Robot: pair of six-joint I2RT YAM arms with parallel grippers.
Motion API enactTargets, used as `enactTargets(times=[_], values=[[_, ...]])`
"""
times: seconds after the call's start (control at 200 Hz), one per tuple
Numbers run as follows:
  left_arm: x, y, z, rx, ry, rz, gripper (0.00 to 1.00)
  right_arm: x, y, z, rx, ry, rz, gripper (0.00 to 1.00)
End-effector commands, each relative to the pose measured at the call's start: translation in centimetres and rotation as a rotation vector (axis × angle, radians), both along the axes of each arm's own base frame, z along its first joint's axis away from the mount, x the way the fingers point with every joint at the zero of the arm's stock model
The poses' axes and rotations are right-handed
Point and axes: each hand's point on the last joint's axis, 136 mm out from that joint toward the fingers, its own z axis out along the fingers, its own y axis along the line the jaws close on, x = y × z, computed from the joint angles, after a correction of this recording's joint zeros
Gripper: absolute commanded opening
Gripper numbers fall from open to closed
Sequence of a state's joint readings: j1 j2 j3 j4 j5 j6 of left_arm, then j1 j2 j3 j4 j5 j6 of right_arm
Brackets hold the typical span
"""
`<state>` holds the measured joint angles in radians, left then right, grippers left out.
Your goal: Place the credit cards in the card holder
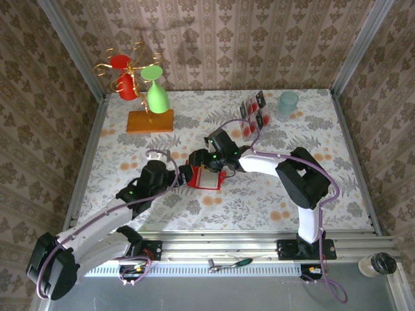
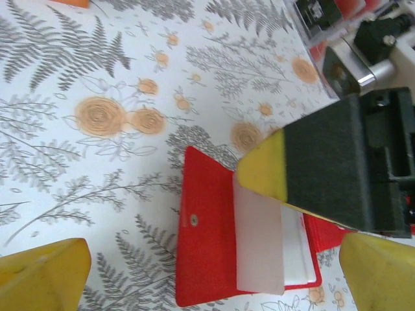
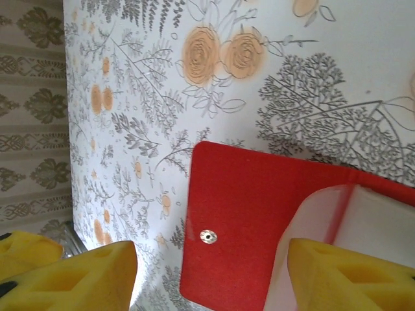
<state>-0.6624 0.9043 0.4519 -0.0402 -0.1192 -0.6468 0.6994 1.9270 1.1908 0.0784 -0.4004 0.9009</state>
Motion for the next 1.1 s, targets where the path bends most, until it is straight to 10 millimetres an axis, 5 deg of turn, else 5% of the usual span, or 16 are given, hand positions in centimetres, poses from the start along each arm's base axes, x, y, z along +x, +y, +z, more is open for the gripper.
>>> enactTargets(times=[0.0,0.51,1.095], values=[[-0.8,1.5,-1.4,0.016,0.067,0.029,1.0,0.2,1.2,0.2,0.005,0.007,-0.007,0.67],[0.1,3.5,-1.8,0.043,0.11,0.06,1.0,0.9,3.1,-4.4,0.045,0.091,-0.108,0.68],[1.0,2.7,-1.8,0.045,0.138,0.04,1.0,-0.1,1.5,1.9,0.104,-0.011,-0.102,0.68]])
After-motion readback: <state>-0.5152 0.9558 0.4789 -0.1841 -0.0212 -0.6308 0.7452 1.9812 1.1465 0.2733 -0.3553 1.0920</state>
